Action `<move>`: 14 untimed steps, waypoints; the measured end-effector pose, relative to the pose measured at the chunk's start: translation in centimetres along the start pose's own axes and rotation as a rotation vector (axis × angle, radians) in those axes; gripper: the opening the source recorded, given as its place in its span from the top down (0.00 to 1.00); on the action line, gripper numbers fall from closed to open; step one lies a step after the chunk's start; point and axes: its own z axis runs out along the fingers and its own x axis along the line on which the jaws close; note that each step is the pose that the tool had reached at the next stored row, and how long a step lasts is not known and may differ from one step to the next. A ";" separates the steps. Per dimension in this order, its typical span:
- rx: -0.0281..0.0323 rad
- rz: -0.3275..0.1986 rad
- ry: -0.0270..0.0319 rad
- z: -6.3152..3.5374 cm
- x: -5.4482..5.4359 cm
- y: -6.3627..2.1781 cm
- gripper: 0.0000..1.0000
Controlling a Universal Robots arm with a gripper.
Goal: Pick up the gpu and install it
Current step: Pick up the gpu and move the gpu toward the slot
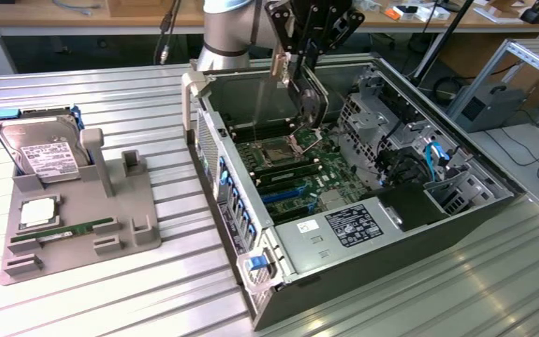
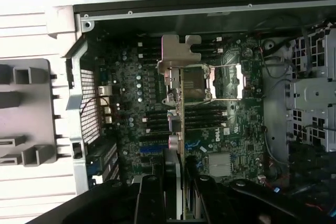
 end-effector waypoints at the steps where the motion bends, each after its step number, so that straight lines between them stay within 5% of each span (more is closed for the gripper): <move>1: 0.0005 0.000 0.0000 0.02 -0.3 0.02 0.73; 14: 0.0043 0.000 -0.0003 0.23 -3.2 0.23 0.73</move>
